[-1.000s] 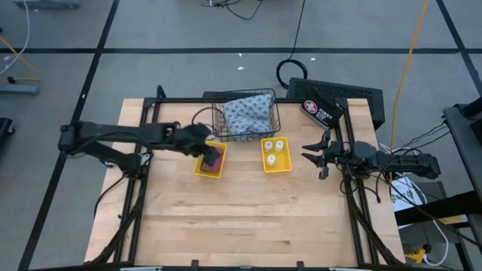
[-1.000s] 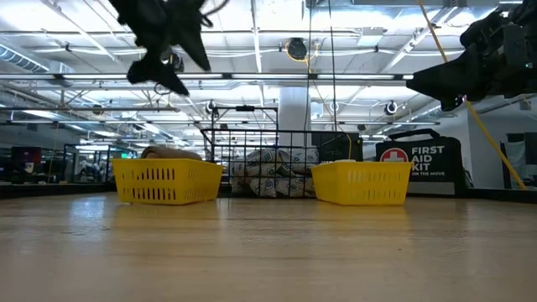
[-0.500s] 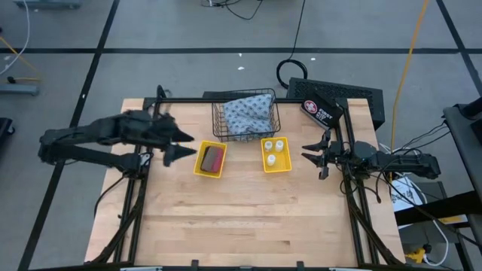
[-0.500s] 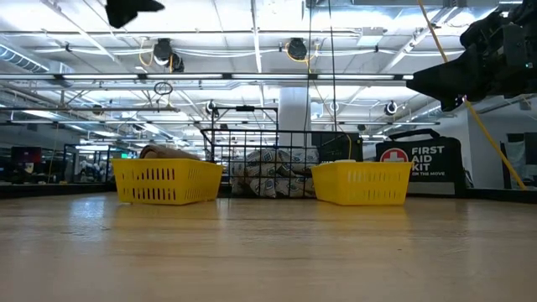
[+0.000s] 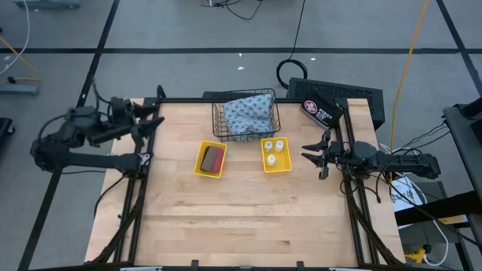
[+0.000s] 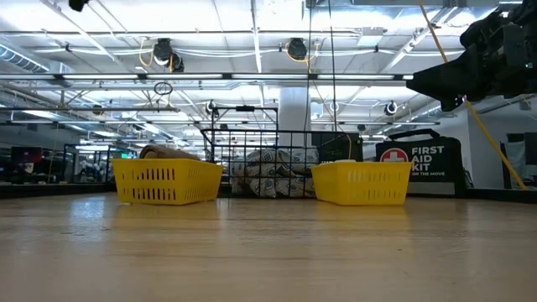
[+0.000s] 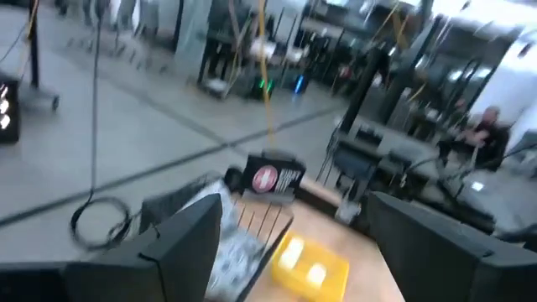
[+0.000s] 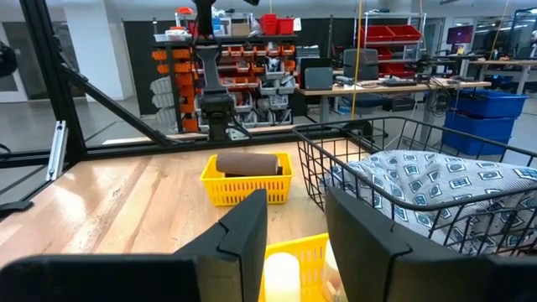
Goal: Pick & Place Medicine items
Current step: Return to Home Position
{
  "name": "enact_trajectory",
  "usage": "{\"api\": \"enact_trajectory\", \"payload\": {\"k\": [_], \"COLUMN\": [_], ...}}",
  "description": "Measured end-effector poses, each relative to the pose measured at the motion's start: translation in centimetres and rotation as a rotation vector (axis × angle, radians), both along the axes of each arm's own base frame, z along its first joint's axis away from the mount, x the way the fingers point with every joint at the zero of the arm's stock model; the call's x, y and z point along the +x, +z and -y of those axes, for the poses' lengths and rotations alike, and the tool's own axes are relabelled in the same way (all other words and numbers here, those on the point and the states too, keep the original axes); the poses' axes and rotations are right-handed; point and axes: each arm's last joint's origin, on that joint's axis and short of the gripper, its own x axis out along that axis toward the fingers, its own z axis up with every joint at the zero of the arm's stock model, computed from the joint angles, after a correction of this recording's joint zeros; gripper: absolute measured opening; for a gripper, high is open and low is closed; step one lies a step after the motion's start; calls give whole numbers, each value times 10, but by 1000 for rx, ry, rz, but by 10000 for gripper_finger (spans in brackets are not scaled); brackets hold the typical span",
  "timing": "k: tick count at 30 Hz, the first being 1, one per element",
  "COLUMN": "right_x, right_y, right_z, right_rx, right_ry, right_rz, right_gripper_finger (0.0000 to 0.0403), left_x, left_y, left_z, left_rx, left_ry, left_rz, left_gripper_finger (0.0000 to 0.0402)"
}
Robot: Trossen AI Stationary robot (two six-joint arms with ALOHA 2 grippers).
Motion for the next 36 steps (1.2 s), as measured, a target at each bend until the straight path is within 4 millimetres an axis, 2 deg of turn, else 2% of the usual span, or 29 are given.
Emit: {"api": "enact_trajectory", "payload": {"k": [7,18,22,36], "right_x": [0,0,0,0], "right_y": [0,0,0,0], "right_z": [0,0,0,0], "right_rx": [0,0,0,0], "right_ry": [0,0,0,0], "right_rz": [0,0,0,0], "right_gripper_finger": [114,114,114,114], "left_x": [12,-13,-15,10], "left_y": [-16,-58,-77,-140], "left_z": [3,5,5,2], "left_rx": [194,199,187,152], "left_ry": [-141,-119,-120,-98], "left_rz": [196,318,322,287], "left_gripper_finger": [308,308,308,308]}}
